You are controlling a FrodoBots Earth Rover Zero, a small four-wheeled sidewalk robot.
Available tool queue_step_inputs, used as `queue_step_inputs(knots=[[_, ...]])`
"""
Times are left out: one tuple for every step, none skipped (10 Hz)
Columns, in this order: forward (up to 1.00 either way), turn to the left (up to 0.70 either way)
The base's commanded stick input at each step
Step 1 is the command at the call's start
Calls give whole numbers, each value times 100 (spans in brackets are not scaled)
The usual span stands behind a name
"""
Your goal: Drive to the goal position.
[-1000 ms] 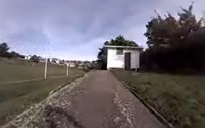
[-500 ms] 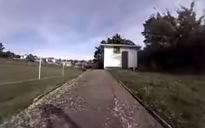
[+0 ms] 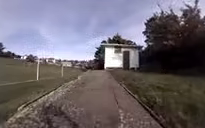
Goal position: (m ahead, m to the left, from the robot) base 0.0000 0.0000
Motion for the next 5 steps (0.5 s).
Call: queue_step_inputs(knots=[[85, 0], [85, 0], [85, 0], [85, -10], [85, -20]])
